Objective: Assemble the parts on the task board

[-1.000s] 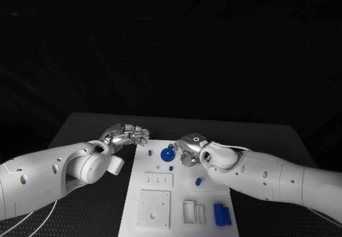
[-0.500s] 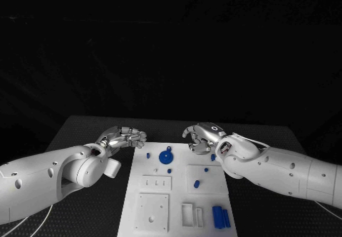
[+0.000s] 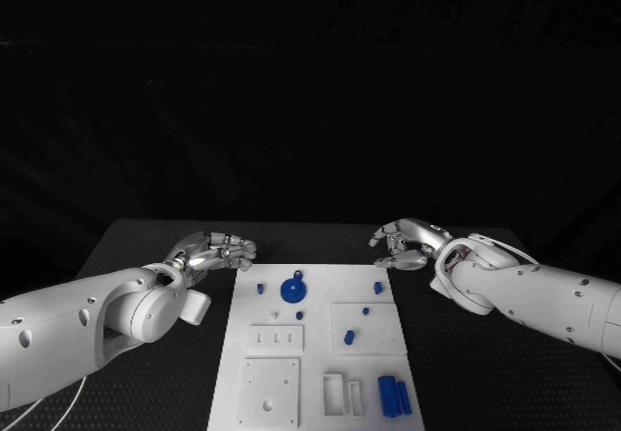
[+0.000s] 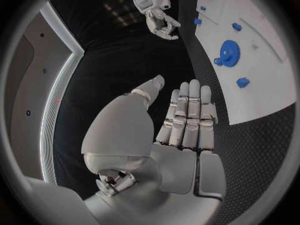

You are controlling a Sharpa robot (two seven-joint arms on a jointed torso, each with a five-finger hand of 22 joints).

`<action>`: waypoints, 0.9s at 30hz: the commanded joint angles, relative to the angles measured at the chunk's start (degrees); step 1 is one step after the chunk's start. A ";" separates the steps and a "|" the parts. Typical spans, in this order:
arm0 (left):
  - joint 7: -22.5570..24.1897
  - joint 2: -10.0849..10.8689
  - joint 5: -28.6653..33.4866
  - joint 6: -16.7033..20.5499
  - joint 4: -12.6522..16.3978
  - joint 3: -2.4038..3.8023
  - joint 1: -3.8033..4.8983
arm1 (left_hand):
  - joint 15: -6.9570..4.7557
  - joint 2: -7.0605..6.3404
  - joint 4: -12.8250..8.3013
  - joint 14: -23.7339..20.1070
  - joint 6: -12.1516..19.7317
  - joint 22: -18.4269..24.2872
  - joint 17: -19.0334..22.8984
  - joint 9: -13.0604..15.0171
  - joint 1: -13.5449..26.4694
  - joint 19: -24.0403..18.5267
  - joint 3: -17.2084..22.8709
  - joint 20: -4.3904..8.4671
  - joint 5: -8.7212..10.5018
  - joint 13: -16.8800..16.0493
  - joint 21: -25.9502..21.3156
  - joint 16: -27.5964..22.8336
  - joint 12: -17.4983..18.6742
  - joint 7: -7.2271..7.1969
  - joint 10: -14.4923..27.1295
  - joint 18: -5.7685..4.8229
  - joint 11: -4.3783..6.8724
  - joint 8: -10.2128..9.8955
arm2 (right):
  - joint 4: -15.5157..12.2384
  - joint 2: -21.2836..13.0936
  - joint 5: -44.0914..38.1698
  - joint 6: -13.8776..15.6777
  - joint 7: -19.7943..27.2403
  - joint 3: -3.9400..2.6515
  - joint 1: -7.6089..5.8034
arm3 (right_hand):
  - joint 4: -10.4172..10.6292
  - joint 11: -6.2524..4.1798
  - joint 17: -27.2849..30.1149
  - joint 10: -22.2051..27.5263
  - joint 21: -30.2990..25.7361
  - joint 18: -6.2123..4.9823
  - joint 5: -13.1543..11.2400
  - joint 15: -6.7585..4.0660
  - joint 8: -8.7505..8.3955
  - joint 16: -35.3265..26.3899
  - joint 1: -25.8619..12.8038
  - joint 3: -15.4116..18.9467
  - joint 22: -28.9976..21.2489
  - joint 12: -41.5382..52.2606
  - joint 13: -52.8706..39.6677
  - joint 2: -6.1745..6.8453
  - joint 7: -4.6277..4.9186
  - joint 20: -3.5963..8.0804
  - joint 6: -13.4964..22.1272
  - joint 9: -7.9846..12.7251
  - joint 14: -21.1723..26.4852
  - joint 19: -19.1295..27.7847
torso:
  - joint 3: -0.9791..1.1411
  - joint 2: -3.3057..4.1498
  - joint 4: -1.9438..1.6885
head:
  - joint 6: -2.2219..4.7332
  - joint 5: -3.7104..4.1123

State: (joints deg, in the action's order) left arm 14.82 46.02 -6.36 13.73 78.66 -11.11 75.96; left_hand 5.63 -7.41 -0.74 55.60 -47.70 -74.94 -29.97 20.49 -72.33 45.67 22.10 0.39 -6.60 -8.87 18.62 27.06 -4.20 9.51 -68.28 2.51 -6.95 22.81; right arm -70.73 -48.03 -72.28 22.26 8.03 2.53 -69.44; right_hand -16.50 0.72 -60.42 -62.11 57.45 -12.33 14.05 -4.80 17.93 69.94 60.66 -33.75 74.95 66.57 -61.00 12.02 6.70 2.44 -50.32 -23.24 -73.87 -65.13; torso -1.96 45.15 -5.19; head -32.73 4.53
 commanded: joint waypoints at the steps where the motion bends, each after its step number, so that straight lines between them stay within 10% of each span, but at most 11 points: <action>1: 1.07 -0.22 -0.37 -1.35 -0.23 0.04 0.03 | -0.05 0.02 -0.46 0.25 -0.36 -0.97 -0.10 0.10 0.45 -0.16 -0.02 -0.24 0.18 -0.06 -0.16 -0.37 -0.30 0.12 -0.30 0.47 0.06 -0.32 | 1.35 -0.40 2.95 -5.16 3.83 0.02 0.32 | -0.03 0.78 -0.09 2.97 -0.20 -2.67 0.30 0.05 0.15 -0.19 0.45 1.14 1.02 0.21 -0.04 0.10 1.27 -0.06 -0.92 -0.08 0.41 0.39 | 0.37 -0.06 0.37 | -0.12 0.21; 27: 0.92 -0.32 -0.45 -1.53 -0.78 0.03 -0.03 | -0.01 0.01 -0.99 0.18 -0.31 -0.96 -0.25 0.23 0.86 -0.22 0.20 -0.26 0.22 -0.07 -0.19 -0.58 -0.01 0.16 -0.01 0.45 -0.07 -0.50 | 5.97 1.30 0.09 -6.14 4.53 0.12 4.64 | -0.11 0.93 -0.40 3.76 -0.50 -2.67 0.35 0.22 0.03 -0.48 3.46 5.66 0.93 0.25 0.23 0.21 1.41 -0.60 -0.85 -0.02 1.15 1.60 | -0.01 -0.11 0.20 | -1.16 0.19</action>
State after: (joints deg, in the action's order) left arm 15.02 45.78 -6.53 13.14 77.76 -11.11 75.91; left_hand 5.63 -7.39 -1.35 55.60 -47.69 -74.92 -30.13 20.65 -71.90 45.67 22.40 0.39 -6.60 -8.85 18.62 26.84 -4.20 9.51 -68.28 2.49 -6.96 22.59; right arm -64.79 -46.72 -71.33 17.73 11.91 2.63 -64.83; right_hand -16.59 0.92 -60.77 -61.88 57.22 -12.40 14.62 -4.48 17.92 69.62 63.49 -28.38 74.94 66.56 -60.85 12.24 6.89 1.85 -50.13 -23.23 -73.13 -63.94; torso -1.85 45.08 -5.00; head -33.88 4.60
